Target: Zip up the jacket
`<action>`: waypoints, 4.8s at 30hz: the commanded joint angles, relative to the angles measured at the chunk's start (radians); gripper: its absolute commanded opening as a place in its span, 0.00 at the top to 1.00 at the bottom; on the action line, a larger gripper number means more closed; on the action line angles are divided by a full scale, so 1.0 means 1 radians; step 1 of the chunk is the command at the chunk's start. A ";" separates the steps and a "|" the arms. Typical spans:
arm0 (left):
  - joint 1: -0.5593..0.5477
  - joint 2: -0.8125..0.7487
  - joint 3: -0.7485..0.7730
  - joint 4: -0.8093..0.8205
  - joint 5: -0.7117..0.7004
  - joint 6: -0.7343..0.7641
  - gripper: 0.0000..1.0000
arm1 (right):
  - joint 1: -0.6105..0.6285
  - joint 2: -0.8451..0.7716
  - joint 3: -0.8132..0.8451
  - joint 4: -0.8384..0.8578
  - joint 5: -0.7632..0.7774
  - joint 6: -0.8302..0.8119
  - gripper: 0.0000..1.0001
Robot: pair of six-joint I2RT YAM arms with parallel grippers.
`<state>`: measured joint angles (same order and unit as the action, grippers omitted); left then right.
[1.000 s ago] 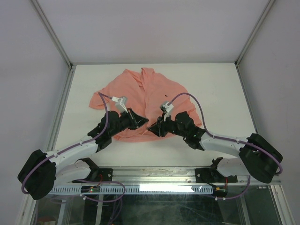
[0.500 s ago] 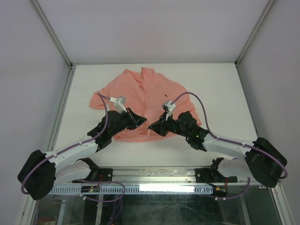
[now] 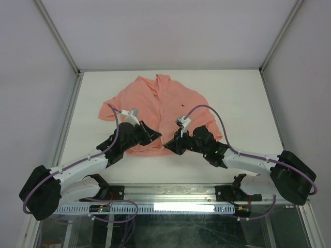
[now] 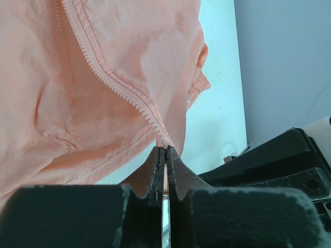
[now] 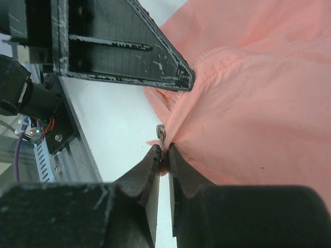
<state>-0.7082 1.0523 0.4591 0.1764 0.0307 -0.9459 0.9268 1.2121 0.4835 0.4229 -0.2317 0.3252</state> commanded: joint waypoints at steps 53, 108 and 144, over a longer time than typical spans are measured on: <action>0.004 -0.093 0.032 0.111 0.184 0.156 0.96 | -0.161 0.079 -0.003 0.386 -0.290 0.020 1.00; 0.004 0.040 -0.229 0.603 0.279 0.259 0.61 | -0.174 0.017 -0.043 0.469 -0.317 0.119 1.00; -0.013 -0.180 -0.184 0.214 0.182 0.187 0.70 | -0.250 -0.029 -0.053 0.342 -0.333 0.113 1.00</action>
<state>-0.7143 0.9504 0.1932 0.4847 0.2607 -0.7708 0.6800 1.2175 0.4328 0.7544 -0.5583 0.4515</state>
